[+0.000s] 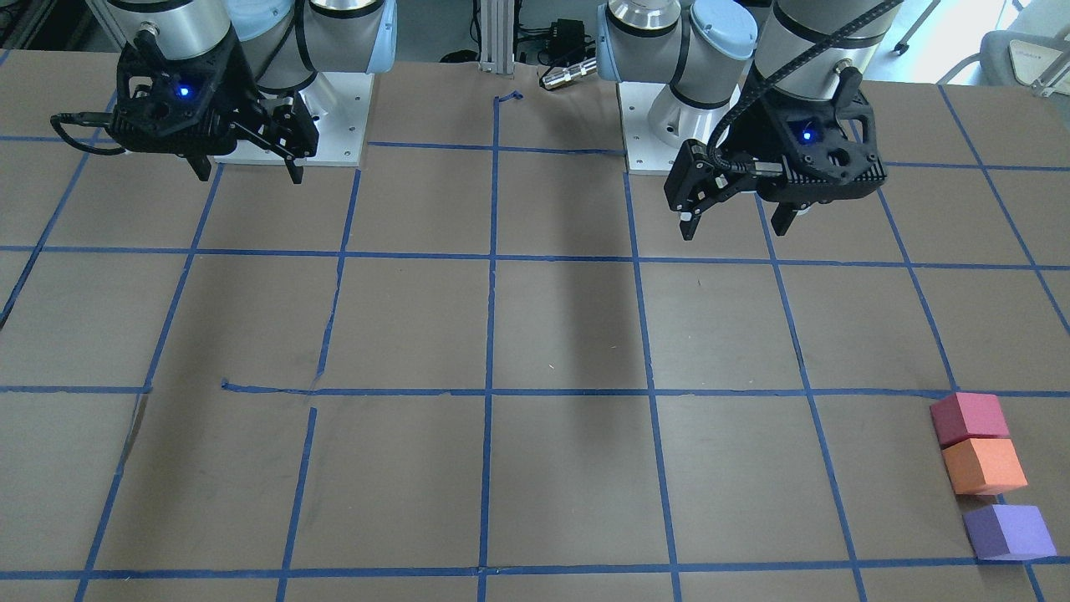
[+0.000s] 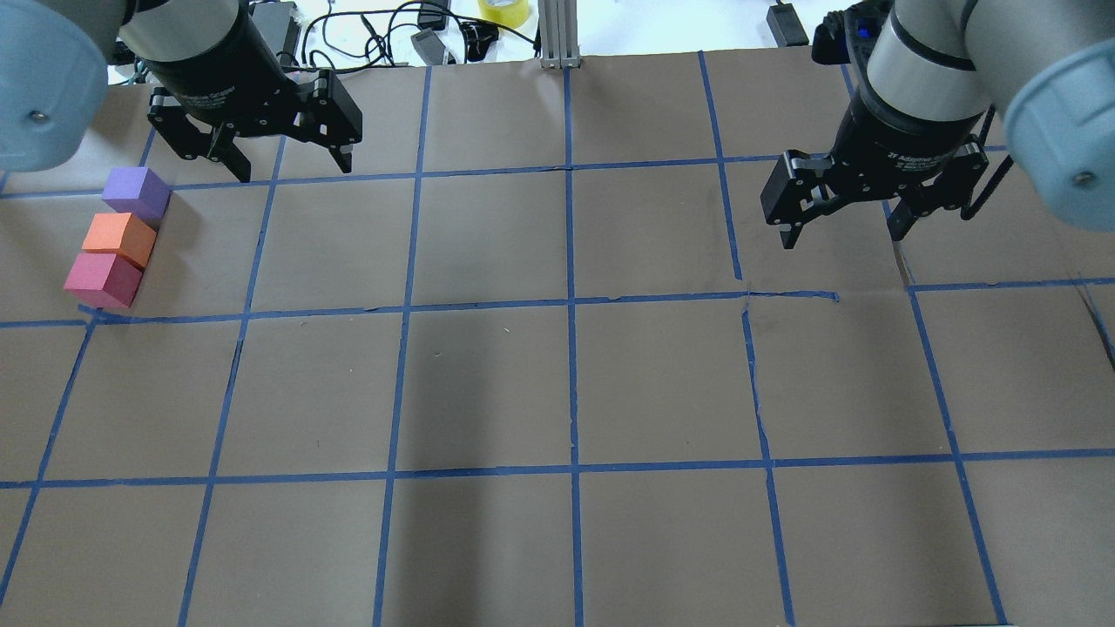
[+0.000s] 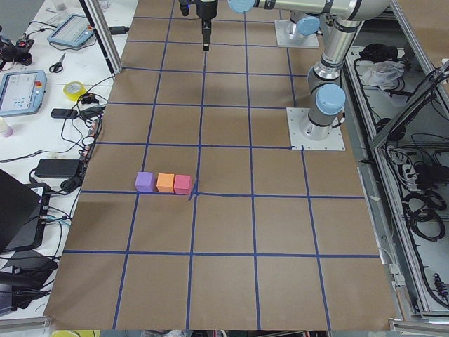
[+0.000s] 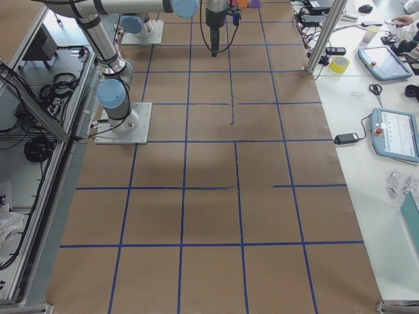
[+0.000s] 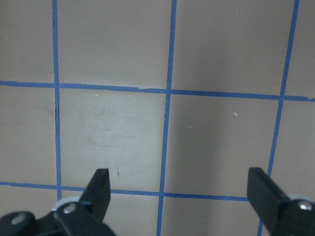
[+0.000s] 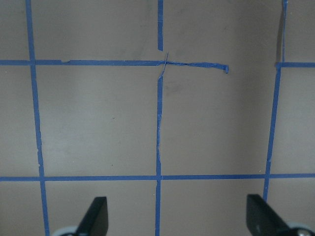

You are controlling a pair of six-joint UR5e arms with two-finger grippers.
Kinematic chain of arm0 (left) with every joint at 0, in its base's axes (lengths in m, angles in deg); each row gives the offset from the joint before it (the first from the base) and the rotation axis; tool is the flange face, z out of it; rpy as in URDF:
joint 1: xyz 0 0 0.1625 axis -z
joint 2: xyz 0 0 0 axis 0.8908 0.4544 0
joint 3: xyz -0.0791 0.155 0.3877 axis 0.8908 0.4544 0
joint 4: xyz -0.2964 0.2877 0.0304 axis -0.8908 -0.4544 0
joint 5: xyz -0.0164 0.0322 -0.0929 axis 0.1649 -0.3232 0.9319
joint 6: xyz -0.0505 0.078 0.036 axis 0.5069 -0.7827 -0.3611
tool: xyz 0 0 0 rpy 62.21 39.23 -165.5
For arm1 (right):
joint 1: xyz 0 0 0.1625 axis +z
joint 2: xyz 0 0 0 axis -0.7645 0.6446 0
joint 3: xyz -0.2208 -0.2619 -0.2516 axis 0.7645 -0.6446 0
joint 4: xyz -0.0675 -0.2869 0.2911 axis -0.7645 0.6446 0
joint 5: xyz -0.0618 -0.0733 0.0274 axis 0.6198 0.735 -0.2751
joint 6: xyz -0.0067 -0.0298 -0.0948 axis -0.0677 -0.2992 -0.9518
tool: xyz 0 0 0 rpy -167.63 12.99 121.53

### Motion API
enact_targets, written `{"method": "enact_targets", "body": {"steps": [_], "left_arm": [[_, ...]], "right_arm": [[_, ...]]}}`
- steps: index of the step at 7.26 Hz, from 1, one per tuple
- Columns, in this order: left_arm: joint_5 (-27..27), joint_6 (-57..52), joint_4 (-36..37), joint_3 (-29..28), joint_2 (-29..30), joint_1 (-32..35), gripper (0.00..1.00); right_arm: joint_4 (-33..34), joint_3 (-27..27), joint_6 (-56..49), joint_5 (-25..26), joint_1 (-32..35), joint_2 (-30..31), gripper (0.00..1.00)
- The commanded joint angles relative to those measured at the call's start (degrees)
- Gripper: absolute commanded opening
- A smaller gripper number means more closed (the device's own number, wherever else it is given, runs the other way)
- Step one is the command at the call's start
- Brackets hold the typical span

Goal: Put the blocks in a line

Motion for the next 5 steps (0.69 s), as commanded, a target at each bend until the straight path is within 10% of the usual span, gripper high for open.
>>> {"method": "enact_targets", "body": {"steps": [1, 5], "left_arm": [[-0.1, -0.5, 0.7, 0.2, 0.0, 0.0, 1.00], [-0.1, -0.5, 0.7, 0.8, -0.2, 0.1, 1.00]], "right_arm": [[0.3, 0.0, 0.2, 0.0, -0.1, 0.0, 1.00], [0.3, 0.0, -0.1, 0.0, -0.1, 0.0, 1.00]]}}
